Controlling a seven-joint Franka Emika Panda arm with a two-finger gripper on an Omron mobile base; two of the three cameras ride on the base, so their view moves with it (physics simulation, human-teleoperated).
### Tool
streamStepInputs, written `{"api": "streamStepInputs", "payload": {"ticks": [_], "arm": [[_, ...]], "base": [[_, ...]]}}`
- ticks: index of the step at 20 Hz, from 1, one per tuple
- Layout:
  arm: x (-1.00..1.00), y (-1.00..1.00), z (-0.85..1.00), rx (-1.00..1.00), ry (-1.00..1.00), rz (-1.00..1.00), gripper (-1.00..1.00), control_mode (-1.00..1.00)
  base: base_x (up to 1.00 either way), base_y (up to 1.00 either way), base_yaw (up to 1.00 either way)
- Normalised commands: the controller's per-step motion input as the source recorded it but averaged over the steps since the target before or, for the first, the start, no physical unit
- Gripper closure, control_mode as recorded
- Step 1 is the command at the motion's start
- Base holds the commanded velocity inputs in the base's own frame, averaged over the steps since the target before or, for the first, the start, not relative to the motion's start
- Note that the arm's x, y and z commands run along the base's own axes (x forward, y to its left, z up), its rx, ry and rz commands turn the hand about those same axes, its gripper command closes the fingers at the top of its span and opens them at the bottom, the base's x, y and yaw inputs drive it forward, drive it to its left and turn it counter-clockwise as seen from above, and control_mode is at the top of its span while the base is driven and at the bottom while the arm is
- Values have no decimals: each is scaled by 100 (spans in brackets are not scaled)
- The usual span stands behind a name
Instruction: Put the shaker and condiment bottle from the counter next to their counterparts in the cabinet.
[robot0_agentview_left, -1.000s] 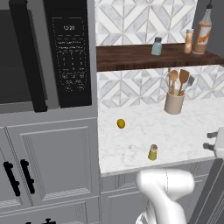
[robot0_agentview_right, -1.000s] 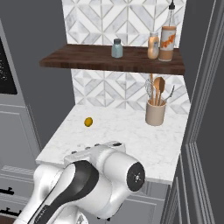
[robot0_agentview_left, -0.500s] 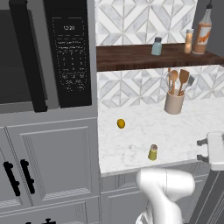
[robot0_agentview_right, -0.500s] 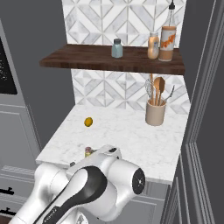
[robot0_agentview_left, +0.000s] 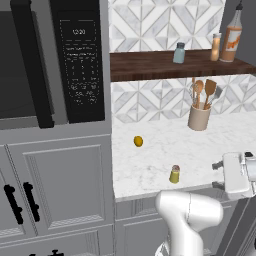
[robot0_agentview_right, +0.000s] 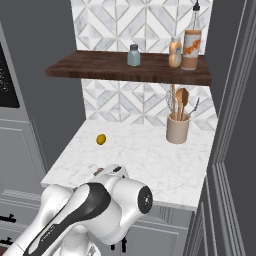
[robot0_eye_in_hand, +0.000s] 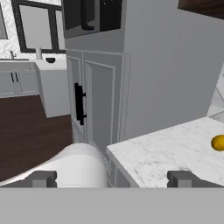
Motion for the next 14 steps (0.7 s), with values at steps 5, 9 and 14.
{"api": "streamStepInputs", "payload": {"ticks": [5,9,14], "arm": [[28,18,-36,0,0,0,-100,-100],[40,9,-23,0,0,0,-100,-100],[50,0,-21,0,0,0,-100,-100]], "base": [[0,0,0],[0,0,0],[0,0,0]]}}
